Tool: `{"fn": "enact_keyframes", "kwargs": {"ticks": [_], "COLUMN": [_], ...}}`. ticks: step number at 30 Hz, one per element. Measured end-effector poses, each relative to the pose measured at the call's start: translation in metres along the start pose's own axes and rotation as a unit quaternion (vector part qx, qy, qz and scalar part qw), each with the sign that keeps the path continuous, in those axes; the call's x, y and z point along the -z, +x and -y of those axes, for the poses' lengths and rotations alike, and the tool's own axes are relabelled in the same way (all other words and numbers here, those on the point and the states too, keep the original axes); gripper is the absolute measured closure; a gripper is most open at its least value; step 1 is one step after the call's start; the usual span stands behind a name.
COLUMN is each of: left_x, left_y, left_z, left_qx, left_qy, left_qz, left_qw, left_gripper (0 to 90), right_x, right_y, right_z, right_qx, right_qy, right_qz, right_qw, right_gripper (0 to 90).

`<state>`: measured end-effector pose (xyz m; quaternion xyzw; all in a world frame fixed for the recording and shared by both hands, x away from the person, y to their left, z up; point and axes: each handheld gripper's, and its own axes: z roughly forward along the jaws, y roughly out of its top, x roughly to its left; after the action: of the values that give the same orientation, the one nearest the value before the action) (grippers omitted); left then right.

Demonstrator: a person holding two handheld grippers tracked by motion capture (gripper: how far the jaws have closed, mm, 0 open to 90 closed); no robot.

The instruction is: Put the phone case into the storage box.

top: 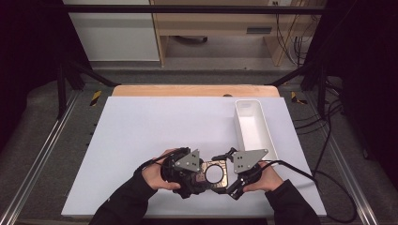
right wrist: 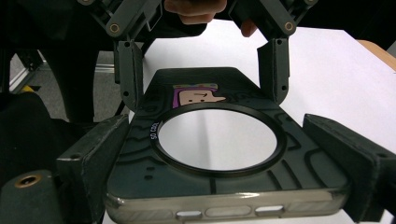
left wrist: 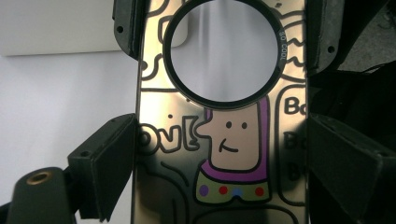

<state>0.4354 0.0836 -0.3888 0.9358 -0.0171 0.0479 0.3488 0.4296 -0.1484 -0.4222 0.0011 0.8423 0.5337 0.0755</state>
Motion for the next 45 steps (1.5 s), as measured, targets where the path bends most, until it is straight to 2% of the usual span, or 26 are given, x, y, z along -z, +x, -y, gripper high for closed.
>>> {"fn": "enact_keyframes", "kwargs": {"ticks": [23,27,38,42,45], "left_x": [-0.005,-0.007,0.000,0.005,0.008], "left_y": [0.000,0.000,0.004,0.005,0.004], "left_z": [0.003,0.003,0.007,0.011,0.015], "left_qx": [0.002,0.003,0.035,0.043,0.047], "left_qy": [0.008,0.008,-0.001,0.001,0.000], "left_qz": [0.013,0.008,-0.004,-0.003,-0.011], "left_qw": [0.9999,0.9999,0.9994,0.9991,0.9989], "left_gripper": [11.0,10.7,6.0,5.1,3.1], "right_x": [-0.001,-0.001,0.004,0.007,0.008], "right_y": [0.002,0.002,-0.001,-0.001,-0.002], "right_z": [0.001,0.001,-0.001,-0.002,-0.002], "right_qx": [-0.001,-0.001,-0.003,-0.003,-0.001], "right_qy": [0.010,0.010,0.012,0.014,0.020], "right_qz": [-0.007,-0.007,0.005,0.007,0.010], "right_qw": [0.9999,0.9999,0.9999,0.9999,0.9998], "right_gripper": [11.6,11.7,11.7,11.8,11.8]}}
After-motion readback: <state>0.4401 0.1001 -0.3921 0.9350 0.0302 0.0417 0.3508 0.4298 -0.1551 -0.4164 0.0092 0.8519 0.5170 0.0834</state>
